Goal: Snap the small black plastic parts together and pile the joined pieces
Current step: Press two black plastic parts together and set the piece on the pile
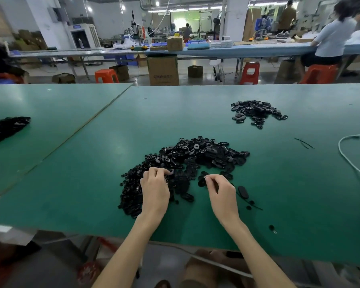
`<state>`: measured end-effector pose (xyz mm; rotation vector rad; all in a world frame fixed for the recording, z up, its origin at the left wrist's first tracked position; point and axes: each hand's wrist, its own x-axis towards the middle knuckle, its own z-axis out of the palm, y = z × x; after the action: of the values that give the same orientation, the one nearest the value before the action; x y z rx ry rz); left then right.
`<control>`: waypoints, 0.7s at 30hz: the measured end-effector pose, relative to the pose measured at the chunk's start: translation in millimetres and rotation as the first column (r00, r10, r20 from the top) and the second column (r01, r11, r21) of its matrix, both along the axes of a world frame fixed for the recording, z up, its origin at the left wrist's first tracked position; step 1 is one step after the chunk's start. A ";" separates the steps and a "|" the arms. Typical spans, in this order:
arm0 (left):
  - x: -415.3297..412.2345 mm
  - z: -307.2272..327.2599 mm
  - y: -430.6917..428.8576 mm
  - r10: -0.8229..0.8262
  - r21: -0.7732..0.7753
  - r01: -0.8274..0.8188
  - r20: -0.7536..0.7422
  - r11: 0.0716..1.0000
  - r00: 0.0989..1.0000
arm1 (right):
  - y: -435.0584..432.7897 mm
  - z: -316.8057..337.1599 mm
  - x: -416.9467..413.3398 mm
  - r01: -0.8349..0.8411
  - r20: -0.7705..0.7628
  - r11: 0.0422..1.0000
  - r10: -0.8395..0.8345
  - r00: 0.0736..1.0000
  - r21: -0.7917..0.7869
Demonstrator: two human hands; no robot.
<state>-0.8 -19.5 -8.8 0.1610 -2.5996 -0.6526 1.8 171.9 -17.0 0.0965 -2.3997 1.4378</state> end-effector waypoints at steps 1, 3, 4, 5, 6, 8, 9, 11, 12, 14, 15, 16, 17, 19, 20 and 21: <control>-2.2 0.2 -5.7 0.011 -0.017 -0.011 0.004 1.000 1.000 | 0.0 -0.1 0.1 0.013 -0.005 1.000 -0.013 1.000 -0.022; -6.0 -0.8 -14.7 0.018 -0.046 -0.016 0.031 0.999 0.999 | 1.2 1.0 0.3 0.054 -0.022 0.997 -0.056 0.998 -0.062; -6.9 -2.2 -17.9 0.012 -0.051 -0.009 0.054 0.999 0.998 | 1.8 1.7 0.5 0.064 -0.026 0.995 -0.066 0.997 -0.077; -7.5 -4.0 -20.1 0.001 -0.036 0.002 0.072 0.999 0.997 | 2.2 1.8 1.2 0.064 -0.031 0.995 -0.067 0.997 -0.079; -8.0 -5.7 -21.4 -0.010 -0.005 0.011 0.077 1.000 0.997 | 2.0 1.6 2.2 0.057 -0.037 0.996 -0.060 0.998 -0.068; -9.3 -6.2 -21.2 -0.018 0.044 0.015 0.067 0.999 0.998 | 0.7 1.7 4.0 0.021 -0.034 0.999 -0.022 0.999 -0.034; -9.9 -5.2 -20.5 -0.018 0.048 0.015 0.066 0.999 0.998 | -0.3 2.3 4.8 -0.001 -0.023 1.000 0.001 1.000 -0.012; -11.0 -3.8 -19.4 -0.030 0.041 0.027 0.067 0.999 0.997 | -1.9 2.8 5.2 -0.033 0.003 0.999 0.033 0.999 0.032; -11.0 -3.3 -19.0 -0.039 0.035 0.037 0.066 0.999 0.997 | -2.3 2.8 5.2 -0.041 0.011 0.998 0.041 0.999 0.046; -10.5 -2.0 -18.8 -0.054 0.017 0.053 0.058 0.998 0.997 | -2.5 3.1 4.8 -0.052 0.022 0.997 0.051 0.998 0.054; -10.2 -1.1 -18.8 -0.059 0.007 0.059 0.053 0.998 0.997 | -2.3 3.2 4.6 -0.058 0.027 0.997 0.057 0.998 0.048; -9.9 -0.2 -18.5 -0.064 -0.005 0.064 0.047 0.998 0.997 | -2.0 3.3 4.5 -0.062 0.031 0.997 0.061 0.998 0.040; -9.7 0.2 -18.1 -0.069 -0.021 0.069 0.037 0.997 0.997 | -1.6 3.3 4.6 -0.062 0.034 0.997 0.061 0.998 0.036; -10.4 0.7 -17.1 -0.080 -0.048 0.081 0.024 0.996 0.996 | -1.1 3.0 4.0 -0.059 0.037 0.998 0.058 0.998 0.025; -10.4 1.0 -15.8 -0.088 -0.058 0.090 0.030 0.994 0.996 | -1.1 2.4 3.8 -0.058 0.038 0.998 0.057 0.998 0.017; -10.6 1.6 -14.3 -0.097 -0.074 0.100 0.042 0.992 0.994 | -1.2 2.1 3.6 -0.059 0.039 0.998 0.058 0.998 0.012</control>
<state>-11.4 -33.9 -7.2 0.0218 -2.6788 -0.5885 5.4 170.7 -14.9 0.1448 -2.4568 1.4622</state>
